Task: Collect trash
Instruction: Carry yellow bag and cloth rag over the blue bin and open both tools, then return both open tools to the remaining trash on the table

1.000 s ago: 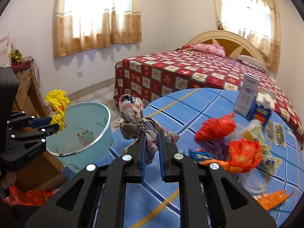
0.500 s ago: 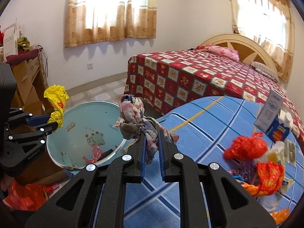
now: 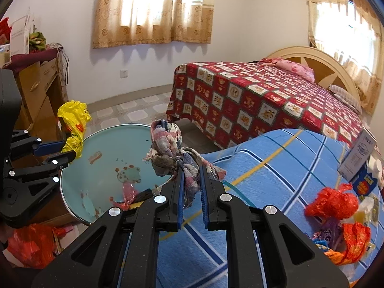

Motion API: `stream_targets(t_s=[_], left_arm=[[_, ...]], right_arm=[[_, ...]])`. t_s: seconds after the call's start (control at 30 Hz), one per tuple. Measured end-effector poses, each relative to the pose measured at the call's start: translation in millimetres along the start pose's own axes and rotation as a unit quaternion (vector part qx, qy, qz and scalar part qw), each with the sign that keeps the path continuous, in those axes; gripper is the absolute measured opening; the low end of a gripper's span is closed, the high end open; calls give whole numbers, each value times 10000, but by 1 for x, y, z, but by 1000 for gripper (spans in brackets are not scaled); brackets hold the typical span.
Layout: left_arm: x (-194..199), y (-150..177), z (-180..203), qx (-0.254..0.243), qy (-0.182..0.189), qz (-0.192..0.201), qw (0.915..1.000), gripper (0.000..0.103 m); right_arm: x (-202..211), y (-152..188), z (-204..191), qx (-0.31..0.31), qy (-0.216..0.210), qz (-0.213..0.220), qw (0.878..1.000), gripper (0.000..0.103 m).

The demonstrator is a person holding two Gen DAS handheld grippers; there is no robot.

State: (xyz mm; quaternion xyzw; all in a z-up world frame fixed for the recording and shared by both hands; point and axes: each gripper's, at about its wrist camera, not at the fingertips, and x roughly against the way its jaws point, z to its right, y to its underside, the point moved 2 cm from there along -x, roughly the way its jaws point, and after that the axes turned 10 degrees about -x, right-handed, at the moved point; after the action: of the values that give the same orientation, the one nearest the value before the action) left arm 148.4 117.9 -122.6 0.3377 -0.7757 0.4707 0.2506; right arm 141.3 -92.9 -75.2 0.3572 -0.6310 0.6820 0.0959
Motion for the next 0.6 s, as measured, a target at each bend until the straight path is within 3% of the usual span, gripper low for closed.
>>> stream_targets(t_s=[0.2,0.27,0.3,0.37,0.47,0.6], left_arm=[[0,-2,0,41,89,20,10000,26],[1,-2,1,41,105,43,9999,28],[1,-2,1,61,142,50,9999,30],[2,-2,0,123,147,76,9998,55],[4,-3,1,142,143,120,9997,56],[5,-1,6,138,184,108,9997,66]], right_arm=[[-8,-2,-10,72,-142,-51,9999,17],[-10,-3,-14,86,-232,-41,9997,31],[-11,-3,-14,82,-240,-37,9997,33],[-11,-3,-15,38,-266,-48,9996,35],[-9,-2,-11,-63,-267,-35,9996,44],[0,1,-4,-148,-200,2,9997,53]])
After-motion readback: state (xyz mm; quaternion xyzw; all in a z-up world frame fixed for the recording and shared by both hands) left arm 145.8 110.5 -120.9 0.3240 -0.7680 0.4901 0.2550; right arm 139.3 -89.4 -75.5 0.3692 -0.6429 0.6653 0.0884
